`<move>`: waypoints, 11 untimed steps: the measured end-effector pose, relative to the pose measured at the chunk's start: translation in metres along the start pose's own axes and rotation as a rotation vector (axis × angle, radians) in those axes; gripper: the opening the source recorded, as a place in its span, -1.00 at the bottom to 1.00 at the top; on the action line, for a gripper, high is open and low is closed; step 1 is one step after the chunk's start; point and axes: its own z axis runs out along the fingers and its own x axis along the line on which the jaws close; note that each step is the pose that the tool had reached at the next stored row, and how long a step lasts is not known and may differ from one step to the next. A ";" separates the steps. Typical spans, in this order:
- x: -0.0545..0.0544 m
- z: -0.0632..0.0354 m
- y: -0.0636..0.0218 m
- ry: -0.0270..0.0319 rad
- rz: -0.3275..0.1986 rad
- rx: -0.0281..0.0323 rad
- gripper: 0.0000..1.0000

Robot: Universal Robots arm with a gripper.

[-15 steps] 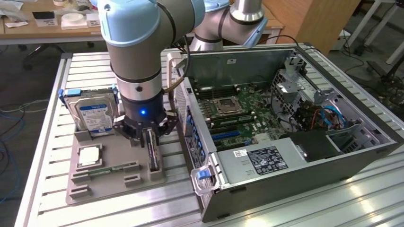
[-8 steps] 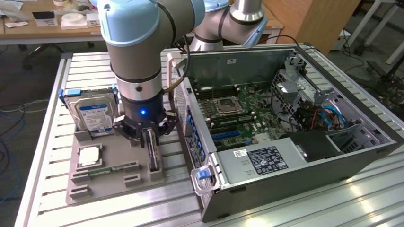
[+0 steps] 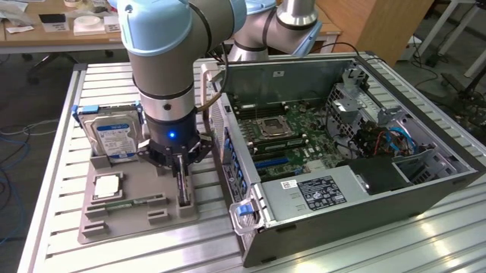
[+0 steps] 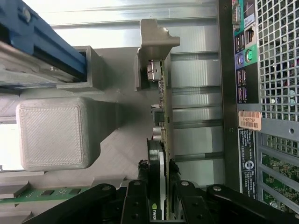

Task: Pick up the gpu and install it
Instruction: 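Pick up the gpu and move the gpu toward the slot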

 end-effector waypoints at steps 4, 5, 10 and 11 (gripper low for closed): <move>0.000 0.0000 0.0000 0.0000 0.000 0.0000 -0.46; 0.000 0.0000 0.0000 0.0000 0.000 0.0000 -0.46; 0.000 0.0001 0.0000 0.0007 -0.027 -0.0005 -0.46; 0.000 0.0001 0.0000 0.0009 -0.033 -0.0006 -0.46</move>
